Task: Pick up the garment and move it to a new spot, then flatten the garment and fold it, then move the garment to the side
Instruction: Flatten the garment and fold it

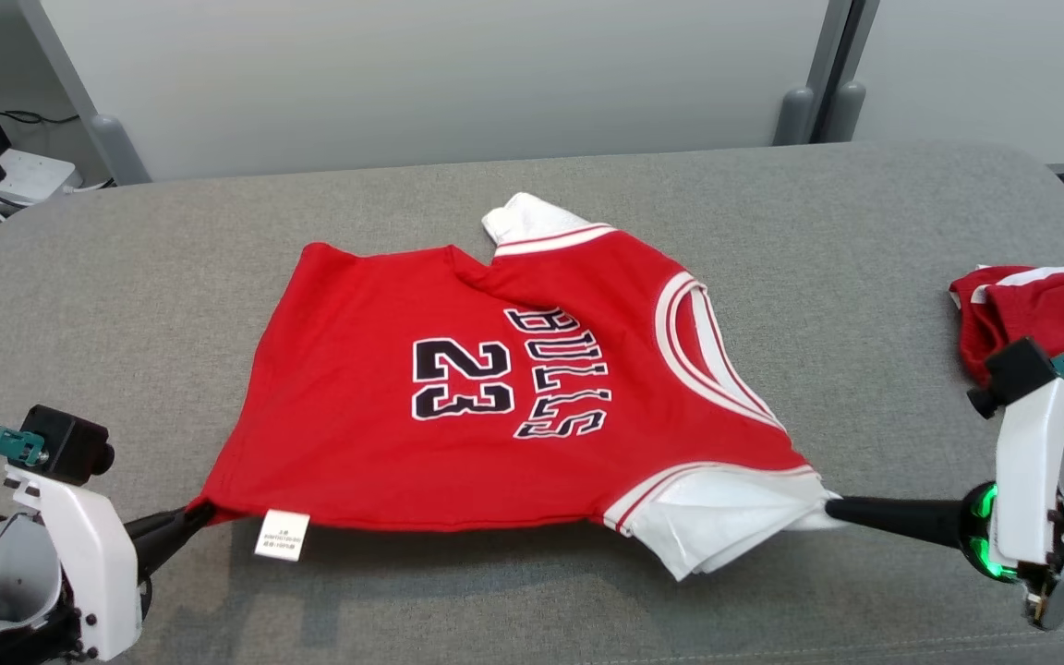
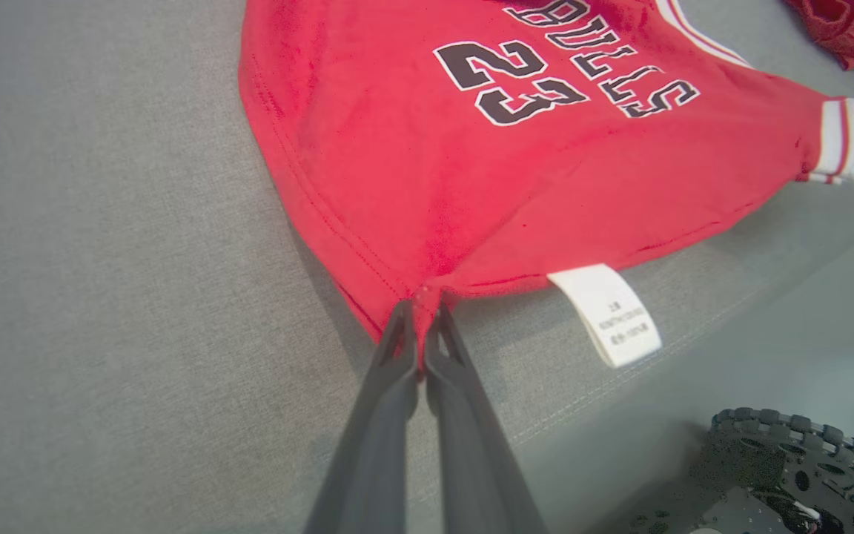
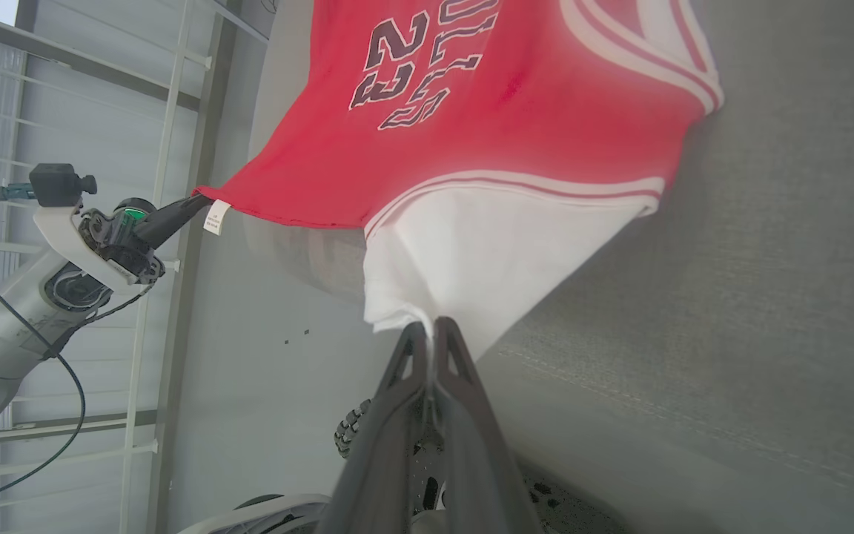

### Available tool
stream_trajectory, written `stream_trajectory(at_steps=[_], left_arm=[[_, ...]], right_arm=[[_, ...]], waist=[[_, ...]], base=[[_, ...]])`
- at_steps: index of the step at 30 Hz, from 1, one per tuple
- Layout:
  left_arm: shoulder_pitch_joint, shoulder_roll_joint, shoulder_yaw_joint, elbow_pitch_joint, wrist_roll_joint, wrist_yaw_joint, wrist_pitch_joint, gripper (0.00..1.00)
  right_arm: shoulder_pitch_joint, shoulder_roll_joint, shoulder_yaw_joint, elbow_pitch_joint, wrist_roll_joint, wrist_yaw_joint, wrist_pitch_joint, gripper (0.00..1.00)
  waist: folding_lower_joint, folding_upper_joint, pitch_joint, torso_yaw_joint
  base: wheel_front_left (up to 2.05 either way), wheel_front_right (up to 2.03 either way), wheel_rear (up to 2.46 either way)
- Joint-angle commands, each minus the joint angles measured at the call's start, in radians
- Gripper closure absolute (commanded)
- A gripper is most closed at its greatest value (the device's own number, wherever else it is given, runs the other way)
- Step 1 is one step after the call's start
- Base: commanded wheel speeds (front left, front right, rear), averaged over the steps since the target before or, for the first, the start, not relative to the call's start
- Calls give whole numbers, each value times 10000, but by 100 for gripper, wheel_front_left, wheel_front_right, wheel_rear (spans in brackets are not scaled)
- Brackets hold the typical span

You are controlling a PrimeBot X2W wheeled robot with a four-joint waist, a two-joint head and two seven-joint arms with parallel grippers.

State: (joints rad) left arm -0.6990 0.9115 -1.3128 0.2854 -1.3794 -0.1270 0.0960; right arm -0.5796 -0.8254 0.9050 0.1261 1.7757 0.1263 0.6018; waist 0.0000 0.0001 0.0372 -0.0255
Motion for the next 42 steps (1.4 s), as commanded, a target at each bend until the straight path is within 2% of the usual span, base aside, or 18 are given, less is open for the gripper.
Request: stream_trajectory(at_steps=[1,4,7,9,11,14,15,16,17,18,19,21,23,25,28,36,39,42], left_arm=[[-205,783,428,-452,-303,-36,430,100],[-337,1346,480,-1259,-864,10,1249,100],[-563,1551,537,-2130,-1511,273,2189,100],[-839,1359,562,-2510,-1776,378,2758,100],[-1195,882,601,-2553,-2069,365,3335,100],[-2122,100,632,-1874,-2493,550,4750,100],[-2914,-145,946,-1577,-1972,403,4556,100],[-4040,-445,1736,-1144,-922,256,3180,100],[-5155,-759,2631,-666,191,189,1325,100],[-6149,-1078,3492,-233,1069,159,-525,100],[-6949,-1367,4082,160,1621,129,-1800,100],[-8189,-1708,4467,815,2698,74,-3050,100],[-8709,-2011,4288,1399,3409,14,-3337,100],[-8788,-2198,4140,1982,3535,-17,-3432,100],[-8702,-2188,3627,2260,3387,-30,-3458,100],[-7926,-1753,2087,2283,2428,-34,-3519,100],[-7255,-1637,1714,2059,2113,-35,-3562,100],[-6373,-1437,1924,1677,2140,-35,-3572,100]], right_arm=[[231,-661,-17,-489,207,44,110,100],[156,-1206,-2,-1159,445,44,3,100],[-199,-1426,-19,-1602,357,44,-381,100],[-628,-1261,17,-1537,-88,44,-777,100],[-1157,-822,155,-1059,-488,44,-963,100],[-2718,26,476,373,-1161,44,-399,100],[-3634,374,305,1041,-1530,44,-489,100],[-4767,763,-111,1777,-2014,44,-1002,100],[-5945,1205,-688,2486,-2421,44,-1780,100],[-7134,1569,-1305,3263,-2913,44,-2792,100],[-8291,1823,-1779,3968,-3606,44,-3855,100],[-10080,2333,-2477,5270,-4673,44,-5619,100],[-10783,3064,-2527,5925,-4973,44,-5993,100],[-10980,3482,-2288,6256,-5115,44,-5738,100],[-10996,3710,-2160,6429,-4906,44,-5146,100],[-9738,3128,-1921,5868,-3911,44,-3589,100],[-8699,2735,-1872,5139,-3170,44,-2870,100],[-7399,2189,-1818,4154,-2357,44,-2088,100]], waist=[[0,-1,94,10],[0,-1,467,-2],[0,-1,1105,1],[0,-1,1707,26],[0,-1,2421,60],[0,-1,3613,14],[0,-1,3993,-32],[0,-1,4393,-86],[0,-1,4760,-122],[0,-1,5066,-140],[0,-1,5295,-136],[0,-1,5541,-178],[0,-1,5414,-243],[0,-1,5276,-337],[0,-1,5512,-482],[0,-1,6454,-579],[0,-1,6426,-507],[0,-1,6152,-431]], base=[[0,0,0],[0,0,0],[0,0,0],[0,0,0],[0,0,0],[0,0,0],[0,0,0],[0,0,0],[0,0,0],[0,0,0],[0,0,0],[0,0,0],[0,0,0],[0,0,0],[0,0,0],[0,0,0],[0,0,0],[0,0,0]])
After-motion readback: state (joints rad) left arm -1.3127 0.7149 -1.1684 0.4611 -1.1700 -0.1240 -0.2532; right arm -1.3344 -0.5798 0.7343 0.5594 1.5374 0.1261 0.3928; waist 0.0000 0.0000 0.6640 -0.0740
